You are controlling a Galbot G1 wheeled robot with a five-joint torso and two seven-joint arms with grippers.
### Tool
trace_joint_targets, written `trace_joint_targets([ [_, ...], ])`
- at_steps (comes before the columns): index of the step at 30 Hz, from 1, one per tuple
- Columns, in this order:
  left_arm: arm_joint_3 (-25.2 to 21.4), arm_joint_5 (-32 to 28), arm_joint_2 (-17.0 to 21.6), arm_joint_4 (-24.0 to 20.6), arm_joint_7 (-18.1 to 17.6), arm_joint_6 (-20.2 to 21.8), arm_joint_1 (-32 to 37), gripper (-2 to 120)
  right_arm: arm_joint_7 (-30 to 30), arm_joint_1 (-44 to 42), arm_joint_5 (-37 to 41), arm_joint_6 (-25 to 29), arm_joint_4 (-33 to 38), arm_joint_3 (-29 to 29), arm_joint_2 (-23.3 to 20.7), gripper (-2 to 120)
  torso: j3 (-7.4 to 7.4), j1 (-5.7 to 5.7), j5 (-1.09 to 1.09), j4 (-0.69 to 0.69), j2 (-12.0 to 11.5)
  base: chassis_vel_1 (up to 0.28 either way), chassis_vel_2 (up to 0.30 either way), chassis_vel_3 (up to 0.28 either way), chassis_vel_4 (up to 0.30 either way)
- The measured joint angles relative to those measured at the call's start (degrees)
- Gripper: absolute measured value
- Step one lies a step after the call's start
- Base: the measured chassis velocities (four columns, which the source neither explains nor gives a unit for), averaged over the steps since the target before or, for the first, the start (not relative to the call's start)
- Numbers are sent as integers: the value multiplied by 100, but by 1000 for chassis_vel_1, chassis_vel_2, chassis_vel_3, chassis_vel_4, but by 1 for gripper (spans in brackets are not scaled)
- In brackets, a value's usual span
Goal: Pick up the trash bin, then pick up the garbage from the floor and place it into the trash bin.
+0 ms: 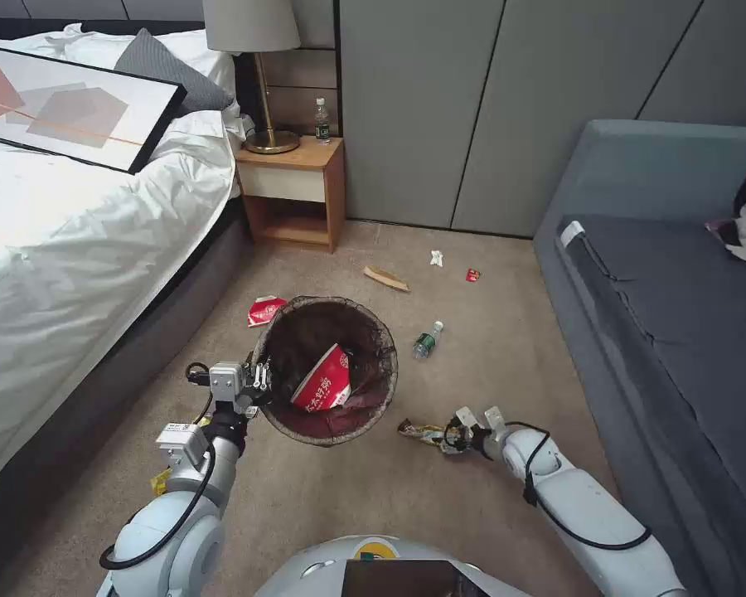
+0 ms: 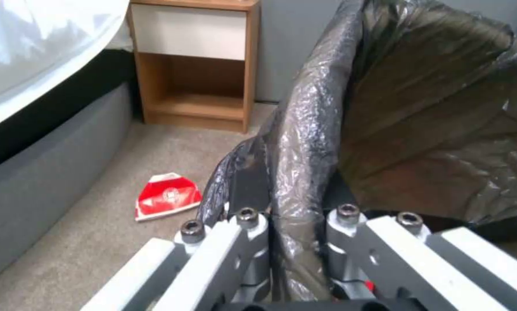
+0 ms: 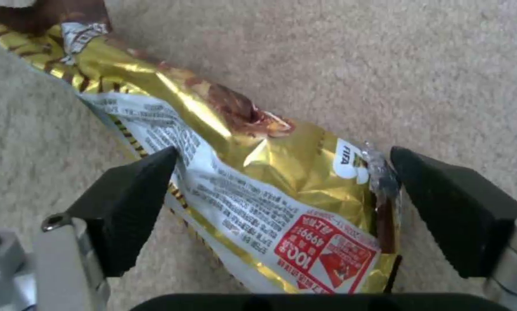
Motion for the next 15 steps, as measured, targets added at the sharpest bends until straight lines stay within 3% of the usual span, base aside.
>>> trace_joint_targets([
  [7,5,0,2,18,0,-1,-7,7,0,-15,-14,25,4,0,25,67,0,0,-1,0,0,0,0,0,0],
  [15,8,0,-5,19,0,-6,-7,7,21,-65,-59,91,75,-13,21,34,0,0,0,0,0,0,0,0,0],
])
